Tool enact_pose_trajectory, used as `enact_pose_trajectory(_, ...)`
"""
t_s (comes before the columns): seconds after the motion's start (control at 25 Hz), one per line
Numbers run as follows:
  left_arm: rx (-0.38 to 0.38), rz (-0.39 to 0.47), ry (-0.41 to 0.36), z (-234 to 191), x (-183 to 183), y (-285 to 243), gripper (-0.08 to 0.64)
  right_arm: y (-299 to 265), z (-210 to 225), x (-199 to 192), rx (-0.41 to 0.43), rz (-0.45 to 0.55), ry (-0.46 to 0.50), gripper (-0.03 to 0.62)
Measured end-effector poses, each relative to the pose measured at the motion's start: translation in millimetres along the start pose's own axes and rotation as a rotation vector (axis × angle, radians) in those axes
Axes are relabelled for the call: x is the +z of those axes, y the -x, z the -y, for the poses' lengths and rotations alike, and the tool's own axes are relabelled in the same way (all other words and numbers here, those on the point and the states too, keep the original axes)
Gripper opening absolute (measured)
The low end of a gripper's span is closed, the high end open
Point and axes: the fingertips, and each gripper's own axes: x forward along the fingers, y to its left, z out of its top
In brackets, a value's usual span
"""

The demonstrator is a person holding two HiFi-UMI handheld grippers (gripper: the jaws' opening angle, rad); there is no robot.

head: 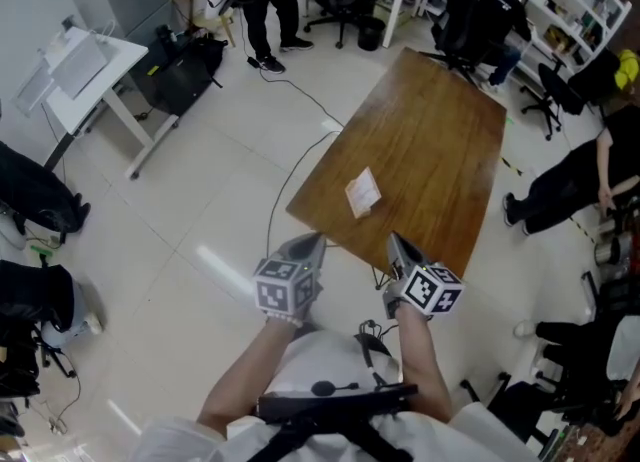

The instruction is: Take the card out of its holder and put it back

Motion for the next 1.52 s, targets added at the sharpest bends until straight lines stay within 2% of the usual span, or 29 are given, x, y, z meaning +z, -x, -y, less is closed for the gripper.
enact_pose_trajectory(0.24, -0.024, -0.015, 0.010, -24, 10, -8, -0.005, -7, 1, 3, -0.067, 0.066, -0.002, 0.008)
enact_pose_trajectory(0.28, -0.032, -0.020, 0.012, -25, 9, -11, -0.005, -5, 5, 5, -0.083, 0.080, -0.003, 0.026)
enact_pose_trajectory(0.48, -0.079, -0.047, 0.008, -19, 5, -24, -0.005, 0, 19, 15, -0.130, 0.136, -0.005, 0.038)
enact_pose_trajectory(0.56, -0.090, -0.052, 0.003, -18, 7, -28, -0.005, -3, 20, 16, -0.133, 0.138, -0.004, 0.075)
enact_pose_trajectory(0.72, -0.102, -0.061, 0.001, -16, 13, -36, -0.005, -14, 23, 19, -0.135, 0.113, -0.006, 0.168)
enact_pose_trajectory(0.92, -0.107, -0.074, -0.021, -11, 17, -52, -0.005, -35, 35, 22, -0.135, 0.074, 0.037, 0.220)
enact_pose_trajectory(1.04, -0.108, -0.078, -0.031, -13, 21, -62, -0.005, -56, 42, 22, -0.139, 0.037, 0.100, 0.230)
enact_pose_trajectory(1.52, -0.056, -0.111, -0.056, -27, 30, -104, -0.005, -128, 79, 8, -0.129, -0.115, 0.176, 0.230)
